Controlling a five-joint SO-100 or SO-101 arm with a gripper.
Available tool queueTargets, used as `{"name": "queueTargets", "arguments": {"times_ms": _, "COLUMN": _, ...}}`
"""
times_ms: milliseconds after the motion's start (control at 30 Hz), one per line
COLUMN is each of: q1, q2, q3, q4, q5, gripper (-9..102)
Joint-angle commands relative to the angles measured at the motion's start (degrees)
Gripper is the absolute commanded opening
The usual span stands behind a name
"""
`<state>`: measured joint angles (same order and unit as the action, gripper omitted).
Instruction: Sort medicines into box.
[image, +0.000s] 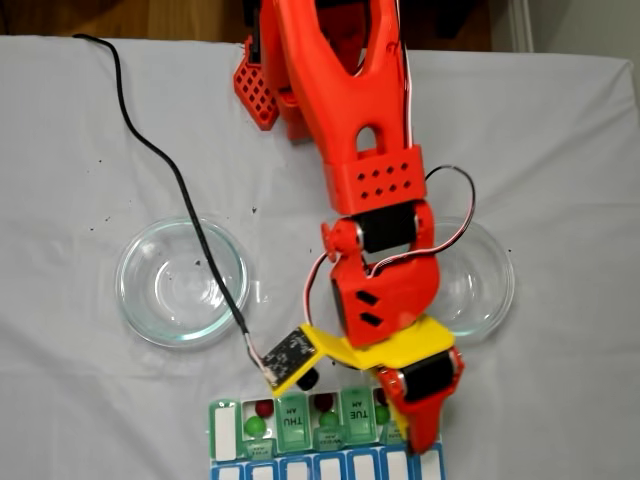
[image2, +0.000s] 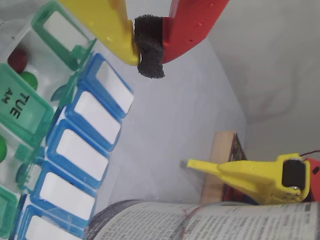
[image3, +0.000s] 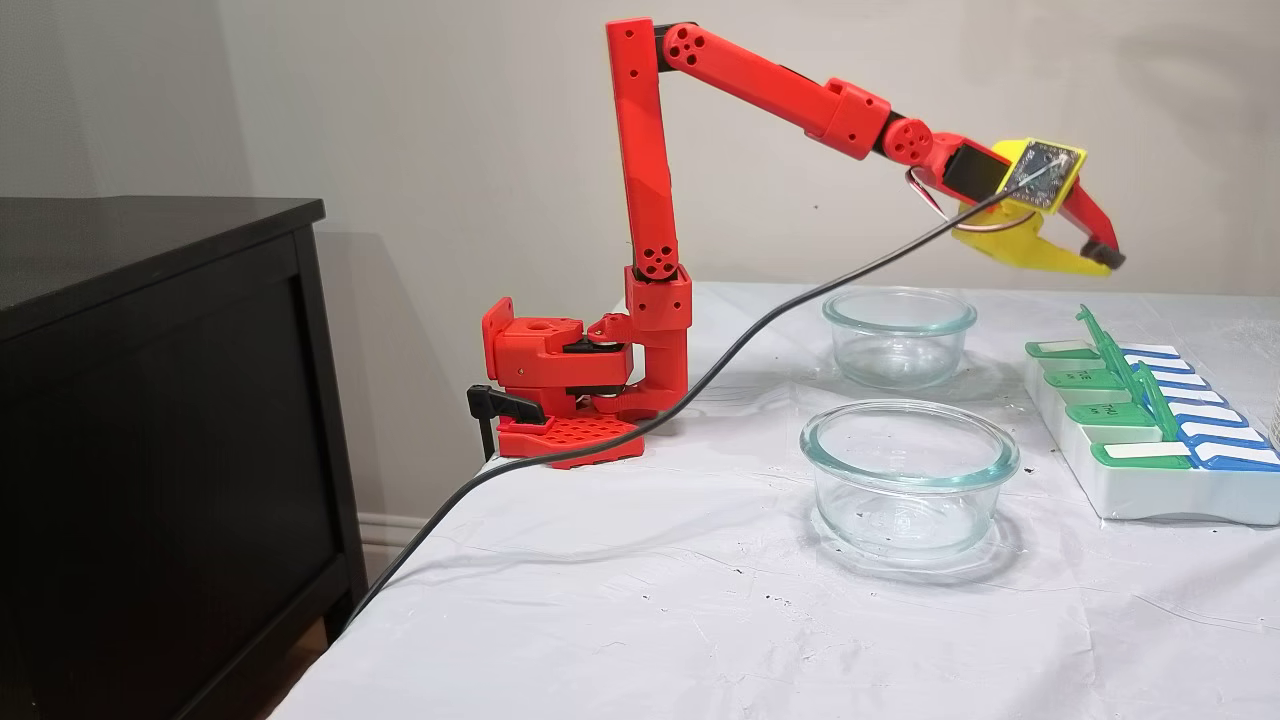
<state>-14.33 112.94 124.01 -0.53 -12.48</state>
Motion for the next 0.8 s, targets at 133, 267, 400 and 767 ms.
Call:
{"name": "queueTargets", "arguments": {"times_ms": 133, "q1": 0.9, "q2": 0.3, "q3": -7.1, "q4": 1.3, "q5": -0.1, "gripper": 0}}
{"name": "queueTargets", "arguments": {"times_ms": 267, "q1": 0.2, "q2": -0.2, "q3": -7.0, "q4": 3.4, "q5": -0.8, "gripper": 0}}
{"name": "queueTargets", "arguments": {"times_ms": 400, "q1": -0.2, "q2": -1.2, "q3": -7.4, "q4": 5.4, "q5": -1.2, "gripper": 0}}
{"name": "queueTargets", "arguments": {"times_ms": 767, "q1": -1.5, "q2": -6.3, "q3": -15.4, "q4": 25.0, "q5": -3.1, "gripper": 0}}
